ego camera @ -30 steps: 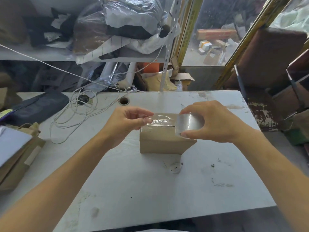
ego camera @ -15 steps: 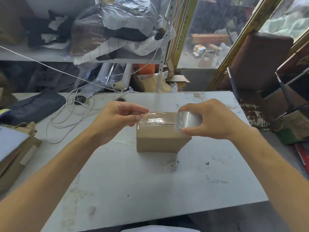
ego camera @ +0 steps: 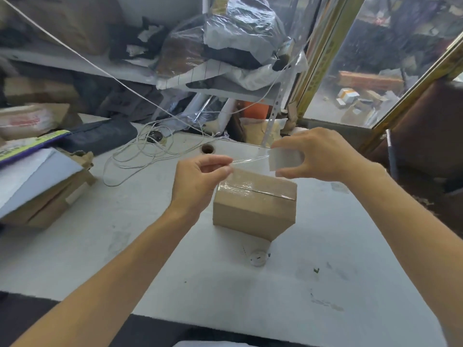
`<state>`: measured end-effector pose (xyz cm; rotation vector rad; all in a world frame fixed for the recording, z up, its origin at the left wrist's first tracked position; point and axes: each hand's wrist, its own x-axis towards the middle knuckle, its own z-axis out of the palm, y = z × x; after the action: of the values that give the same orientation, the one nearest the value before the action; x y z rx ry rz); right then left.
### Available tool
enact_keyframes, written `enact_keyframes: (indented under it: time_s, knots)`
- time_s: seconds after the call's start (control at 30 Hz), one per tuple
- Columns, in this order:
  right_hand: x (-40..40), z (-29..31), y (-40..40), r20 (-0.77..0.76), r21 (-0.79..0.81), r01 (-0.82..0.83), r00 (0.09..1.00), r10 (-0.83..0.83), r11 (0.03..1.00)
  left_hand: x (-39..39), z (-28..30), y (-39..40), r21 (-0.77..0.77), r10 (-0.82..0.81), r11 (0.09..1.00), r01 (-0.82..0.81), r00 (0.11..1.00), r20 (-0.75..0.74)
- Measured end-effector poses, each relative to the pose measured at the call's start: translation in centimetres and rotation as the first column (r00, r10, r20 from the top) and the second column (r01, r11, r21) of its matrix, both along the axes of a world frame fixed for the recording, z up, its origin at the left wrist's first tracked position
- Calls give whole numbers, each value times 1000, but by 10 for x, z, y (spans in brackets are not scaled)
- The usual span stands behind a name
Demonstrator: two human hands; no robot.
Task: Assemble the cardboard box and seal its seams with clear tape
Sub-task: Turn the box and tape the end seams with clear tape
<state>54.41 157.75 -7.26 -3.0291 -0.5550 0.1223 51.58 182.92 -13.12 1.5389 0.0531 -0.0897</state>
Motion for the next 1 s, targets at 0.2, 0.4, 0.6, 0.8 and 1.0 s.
enact_keyframes:
  time_s: [0.2,0.4,0.6,0.8,1.0]
  knots:
    - [35,-21,-18,-45,107,-179,982,185,978,-19,-18,-36,83,233,971,-226,968,-91]
    - [73,-65,-36,-109,181,-272,950,294,945,-26,-40,-74,121,435,898,-423,894,-106]
    - [84,-83,-39,-159,306,-276,929,334,911,-23,-52,-82,137,490,869,-476,866,-101]
    - [62,-86,-52,-191,371,-198,940,283,908,-1,-52,-64,112,343,937,-331,932,-119]
    - [18,-79,-61,-272,383,24,958,87,924,27,-48,-45,81,-19,996,37,977,-211]
